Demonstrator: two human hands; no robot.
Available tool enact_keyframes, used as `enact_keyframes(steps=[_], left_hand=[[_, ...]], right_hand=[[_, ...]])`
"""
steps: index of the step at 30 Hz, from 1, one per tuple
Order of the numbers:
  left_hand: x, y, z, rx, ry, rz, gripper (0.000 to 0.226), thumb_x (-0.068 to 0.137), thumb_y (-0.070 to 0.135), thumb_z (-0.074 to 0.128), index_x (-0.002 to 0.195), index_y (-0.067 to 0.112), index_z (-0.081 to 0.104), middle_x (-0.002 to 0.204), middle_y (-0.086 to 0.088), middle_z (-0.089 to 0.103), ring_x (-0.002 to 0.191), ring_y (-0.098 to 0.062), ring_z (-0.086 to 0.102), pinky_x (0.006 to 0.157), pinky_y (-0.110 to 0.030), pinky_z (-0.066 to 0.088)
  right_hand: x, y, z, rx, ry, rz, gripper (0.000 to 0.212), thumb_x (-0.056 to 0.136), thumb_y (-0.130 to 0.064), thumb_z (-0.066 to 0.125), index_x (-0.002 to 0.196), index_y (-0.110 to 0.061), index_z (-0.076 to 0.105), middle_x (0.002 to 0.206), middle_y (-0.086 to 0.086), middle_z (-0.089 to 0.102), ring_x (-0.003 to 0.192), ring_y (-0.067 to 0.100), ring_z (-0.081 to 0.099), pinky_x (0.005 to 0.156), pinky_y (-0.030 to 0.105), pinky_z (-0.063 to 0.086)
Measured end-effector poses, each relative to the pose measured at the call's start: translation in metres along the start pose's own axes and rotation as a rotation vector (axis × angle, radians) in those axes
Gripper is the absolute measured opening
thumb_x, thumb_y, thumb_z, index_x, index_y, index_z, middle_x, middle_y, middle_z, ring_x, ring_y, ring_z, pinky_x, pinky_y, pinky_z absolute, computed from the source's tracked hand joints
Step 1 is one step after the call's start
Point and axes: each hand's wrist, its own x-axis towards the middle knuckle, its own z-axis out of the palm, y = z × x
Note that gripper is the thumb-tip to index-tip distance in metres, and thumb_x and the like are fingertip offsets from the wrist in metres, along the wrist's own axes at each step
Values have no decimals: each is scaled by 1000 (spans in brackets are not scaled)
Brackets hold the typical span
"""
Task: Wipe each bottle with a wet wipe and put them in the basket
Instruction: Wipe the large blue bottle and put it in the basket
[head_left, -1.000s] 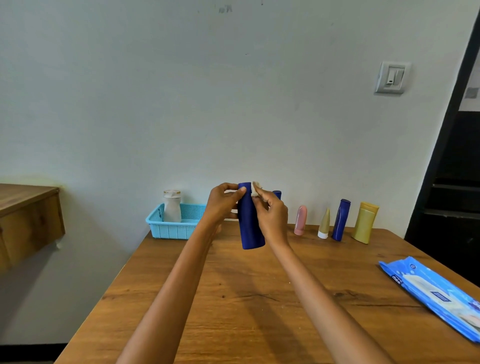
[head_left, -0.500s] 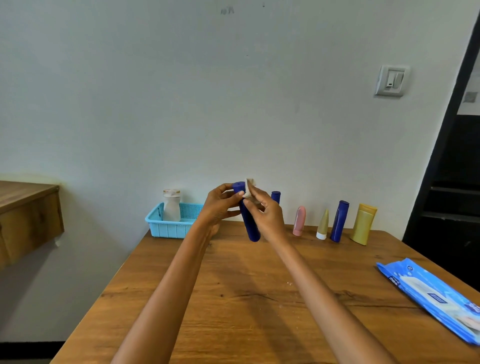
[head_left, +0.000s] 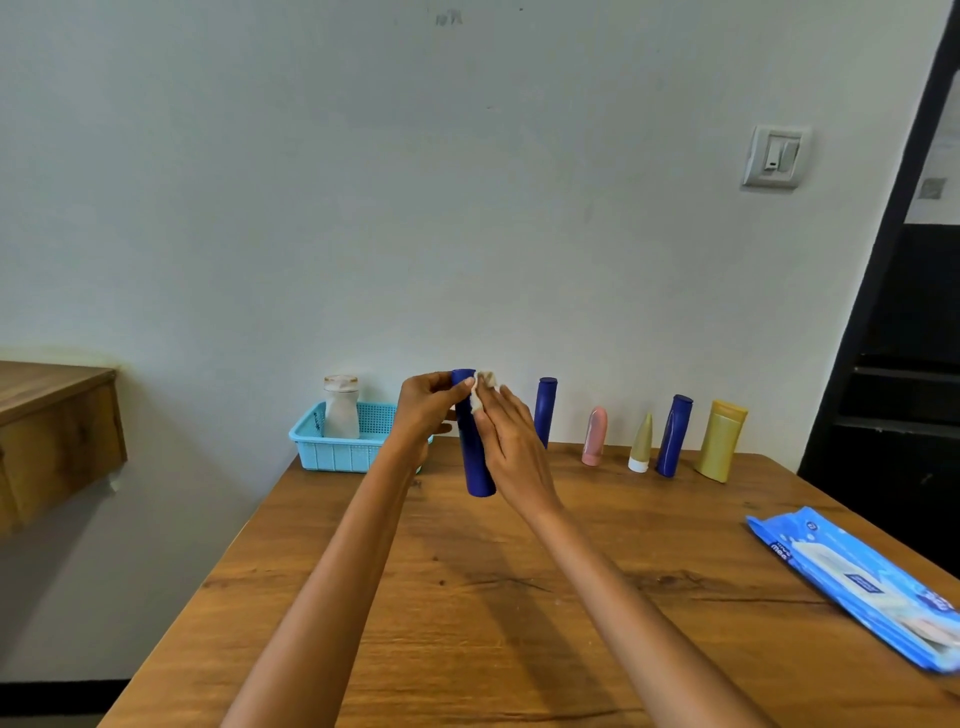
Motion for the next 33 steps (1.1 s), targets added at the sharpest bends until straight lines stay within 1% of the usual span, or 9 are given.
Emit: enact_keyframes(steps=[6, 9, 12, 15, 19, 21, 24, 29, 33], left_hand=[[7, -1, -3, -62, 220, 29, 24, 86, 30, 65, 103, 14, 62, 84, 4, 67, 74, -11, 65, 61, -21, 47], [12, -5, -11, -71, 313, 39, 34, 85, 31, 66, 111, 9, 61, 94, -2, 67, 78, -11, 64, 74, -29, 53], [12, -6, -17, -25, 370, 46, 36, 86, 31, 64, 114, 9, 60, 98, -2, 65, 85, -18, 64, 76, -29, 52], [13, -9, -19, -24, 367, 40, 34, 87, 30, 64, 113, 9, 61, 96, -2, 65, 87, -19, 64, 75, -28, 53], [14, -10, -19, -5, 240, 33, 25, 87, 26, 64, 105, 9, 64, 89, -1, 67, 83, -11, 63, 70, -21, 51], [13, -9, -16, -15, 197, 65, 22, 87, 24, 64, 104, 9, 65, 89, -1, 68, 84, -12, 64, 68, -17, 53], [10, -4, -13, -11, 153, 118, 19, 89, 18, 61, 107, 11, 62, 92, -1, 67, 81, -8, 63, 56, -6, 47], [10, -3, -16, -23, 152, 190, 25, 89, 17, 62, 113, 13, 59, 104, -4, 65, 91, -18, 64, 67, -14, 49], [13, -8, -14, 11, 189, 209, 28, 88, 19, 63, 116, 15, 59, 108, -4, 64, 97, -20, 63, 74, -16, 47]], right_hand=[[8, 5, -6, -66, -82, -159, 47, 101, -27, 33, 147, -26, 23, 154, -7, 24, 142, 9, 18, 114, 27, 21], [-14, 17, 2, -90, -91, -206, 50, 99, -37, 26, 148, -29, 19, 156, -8, 20, 140, 6, 20, 111, 25, 25], [-32, 32, 13, -68, -142, -123, 52, 98, -43, 29, 146, -34, 12, 153, -16, 10, 141, -1, 5, 115, 28, 14], [-29, 36, 15, -118, -174, -118, 57, 96, -48, 31, 146, -33, 10, 151, -19, 7, 141, -1, -3, 113, 25, 4], [-2, 18, 8, -9, -208, -86, 55, 97, -53, 24, 147, -35, 14, 154, -15, 17, 143, 3, 2, 112, 30, 14], [13, 4, 3, 181, -201, 4, 46, 101, -40, 27, 146, -34, 23, 150, -11, 30, 138, 5, 20, 106, 25, 25], [27, -7, -3, 477, -161, 185, 39, 101, -35, 29, 131, -17, 48, 114, 8, 60, 96, 6, 56, 79, 20, 45], [21, 7, -6, 633, -229, 475, 32, 99, -35, 39, 123, -22, 55, 107, -3, 62, 94, 6, 58, 77, 18, 47], [18, 16, -1, 775, -208, 760, 20, 94, -30, 53, 104, -17, 64, 100, 10, 68, 93, 24, 63, 87, 34, 52]])
